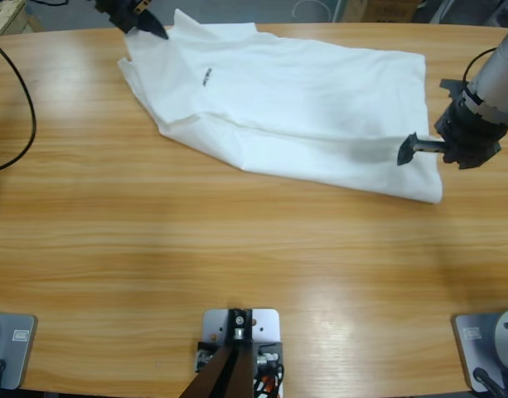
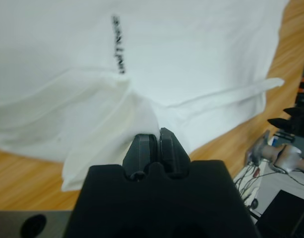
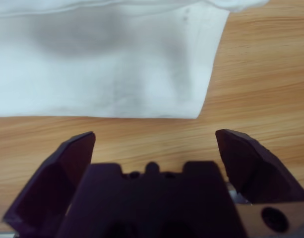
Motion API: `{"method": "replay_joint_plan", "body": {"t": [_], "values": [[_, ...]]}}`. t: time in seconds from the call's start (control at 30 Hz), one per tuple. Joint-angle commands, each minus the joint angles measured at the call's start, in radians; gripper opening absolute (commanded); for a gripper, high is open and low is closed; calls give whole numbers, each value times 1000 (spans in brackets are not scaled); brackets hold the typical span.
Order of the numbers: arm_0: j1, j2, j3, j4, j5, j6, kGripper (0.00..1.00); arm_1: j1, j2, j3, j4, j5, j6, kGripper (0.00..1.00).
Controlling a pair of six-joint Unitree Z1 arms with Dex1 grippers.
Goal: Fold clothes
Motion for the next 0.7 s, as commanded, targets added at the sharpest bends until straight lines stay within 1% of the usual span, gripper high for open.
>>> {"method": "replay_joint_plan", "body": {"t": [0.03, 0.13, 0.2, 0.23, 0.27, 0.3, 0.33, 0.37, 0.4, 0.43, 0.7], "values": [[-21, 181, -159, 71, -33, -11, 0, -25, -16, 26, 11, -21, -17, 982], [-16, 230, -224, 122, -33, -19, 0, -28, -15, 30, 11, -23, -18, 982], [-10, 237, -240, 145, -33, -19, 0, -28, -14, 29, 11, -20, -19, 986], [-3, 237, -248, 157, -33, -18, 19, -28, -13, 28, 12, -18, -22, 987], [6, 236, -265, 174, -33, -15, 362, -28, -13, 27, 12, -15, -23, 987], [19, 231, -292, 201, -33, -11, 752, -28, -13, 29, 12, -12, -24, 987], [31, 223, -313, 220, -33, -4, 887, -28, -13, 31, 12, -12, -24, 987], [43, 209, -329, 236, -32, 5, 962, -28, -13, 33, 12, -12, -24, 987], [54, 195, -340, 247, -33, 13, 991, -28, -13, 35, 12, -11, -24, 987], [63, 181, -346, 252, -35, 19, 996, -28, -13, 36, 12, -10, -24, 987], [63, 85, -344, 257, -71, 74, 996, -28, -31, 52, 9, -6, -23, 982]]}}
